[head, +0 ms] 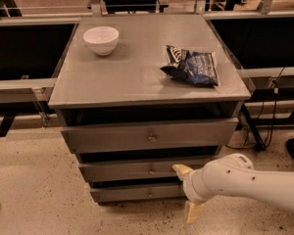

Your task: Open middle drawer

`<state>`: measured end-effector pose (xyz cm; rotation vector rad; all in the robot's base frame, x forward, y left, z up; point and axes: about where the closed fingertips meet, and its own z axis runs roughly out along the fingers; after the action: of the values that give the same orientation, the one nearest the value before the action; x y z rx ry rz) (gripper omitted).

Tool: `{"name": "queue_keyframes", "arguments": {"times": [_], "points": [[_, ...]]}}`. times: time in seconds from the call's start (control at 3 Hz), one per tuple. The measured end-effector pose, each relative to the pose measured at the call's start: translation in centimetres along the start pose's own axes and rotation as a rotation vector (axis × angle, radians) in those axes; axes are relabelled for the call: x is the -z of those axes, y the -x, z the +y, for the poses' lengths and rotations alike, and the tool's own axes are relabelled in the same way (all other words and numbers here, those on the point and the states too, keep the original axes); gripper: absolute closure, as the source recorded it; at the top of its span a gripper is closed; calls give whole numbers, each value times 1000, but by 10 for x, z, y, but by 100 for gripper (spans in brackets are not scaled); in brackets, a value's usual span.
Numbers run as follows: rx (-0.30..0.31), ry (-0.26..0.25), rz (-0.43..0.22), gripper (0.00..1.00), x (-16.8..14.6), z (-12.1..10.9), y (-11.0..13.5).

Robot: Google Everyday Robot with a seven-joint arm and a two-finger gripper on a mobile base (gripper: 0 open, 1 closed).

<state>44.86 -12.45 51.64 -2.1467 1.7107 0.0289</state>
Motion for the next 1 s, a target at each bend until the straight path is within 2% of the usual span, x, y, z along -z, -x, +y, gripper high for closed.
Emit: {"name": "queue_keyframes", "arguments": {"times": [0.33, 1.0], "points": [[15, 12, -53, 0, -70, -4, -16], [16, 23, -37, 0, -75, -6, -19]]}}
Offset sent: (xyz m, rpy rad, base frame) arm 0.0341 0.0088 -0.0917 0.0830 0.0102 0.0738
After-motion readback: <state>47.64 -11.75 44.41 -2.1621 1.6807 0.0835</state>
